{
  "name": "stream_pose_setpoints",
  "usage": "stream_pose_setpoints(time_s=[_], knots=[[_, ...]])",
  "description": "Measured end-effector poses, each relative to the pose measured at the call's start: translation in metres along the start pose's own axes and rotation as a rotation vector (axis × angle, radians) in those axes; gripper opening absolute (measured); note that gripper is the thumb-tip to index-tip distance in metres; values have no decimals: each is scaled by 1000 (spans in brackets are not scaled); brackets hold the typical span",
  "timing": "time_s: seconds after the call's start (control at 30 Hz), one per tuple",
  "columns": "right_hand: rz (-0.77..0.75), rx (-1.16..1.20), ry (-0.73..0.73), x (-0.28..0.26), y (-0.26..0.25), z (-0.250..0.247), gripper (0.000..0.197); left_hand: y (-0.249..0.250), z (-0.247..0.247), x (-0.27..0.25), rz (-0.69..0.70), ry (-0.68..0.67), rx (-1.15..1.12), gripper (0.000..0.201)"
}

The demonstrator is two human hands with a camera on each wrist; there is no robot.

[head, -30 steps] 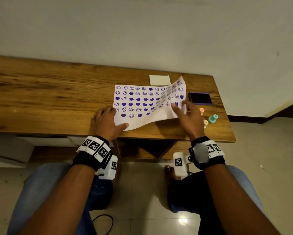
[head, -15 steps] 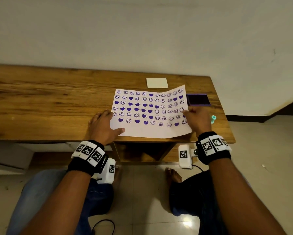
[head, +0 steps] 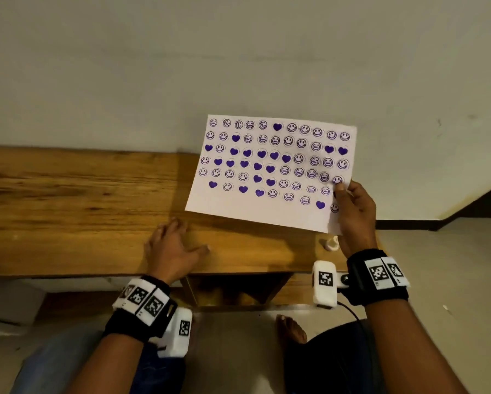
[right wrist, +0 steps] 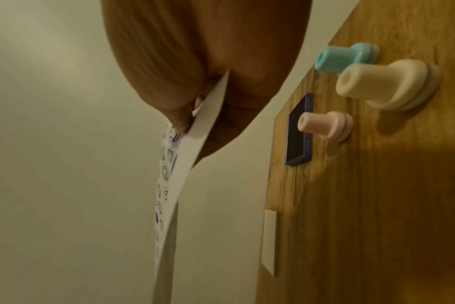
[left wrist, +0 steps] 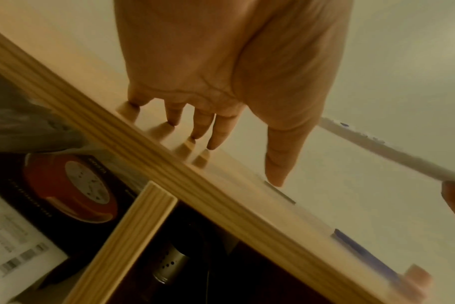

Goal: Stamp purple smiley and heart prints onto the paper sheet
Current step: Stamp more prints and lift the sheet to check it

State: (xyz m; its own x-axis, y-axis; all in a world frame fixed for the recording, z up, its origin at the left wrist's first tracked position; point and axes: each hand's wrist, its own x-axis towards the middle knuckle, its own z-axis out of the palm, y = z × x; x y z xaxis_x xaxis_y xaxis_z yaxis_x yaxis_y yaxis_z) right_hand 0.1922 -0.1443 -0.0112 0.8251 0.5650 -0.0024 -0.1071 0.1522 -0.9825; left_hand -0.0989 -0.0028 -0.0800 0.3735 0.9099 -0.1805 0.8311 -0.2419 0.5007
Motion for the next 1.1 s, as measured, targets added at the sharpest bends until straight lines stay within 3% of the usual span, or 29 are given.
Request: stream_pose_setpoints(time_s=[0.13,0.43,0.53,0.8,1.1], knots=[[15,85,-82,2,-4,-3,22,8,4,-1,0,-56,72,98],[0,-163,20,12,13,-17,17,7,6,2,15,-72,108,86],[-36,-114,33,10,11,-15,8,6,5,2,21,-68,98,85],[33,85,14,5,2,-6,11,7,4,-2,16,-61,45,86],[77,140,-44,-2,-1,4,14,7,6,-2,-1,-16,24,95]])
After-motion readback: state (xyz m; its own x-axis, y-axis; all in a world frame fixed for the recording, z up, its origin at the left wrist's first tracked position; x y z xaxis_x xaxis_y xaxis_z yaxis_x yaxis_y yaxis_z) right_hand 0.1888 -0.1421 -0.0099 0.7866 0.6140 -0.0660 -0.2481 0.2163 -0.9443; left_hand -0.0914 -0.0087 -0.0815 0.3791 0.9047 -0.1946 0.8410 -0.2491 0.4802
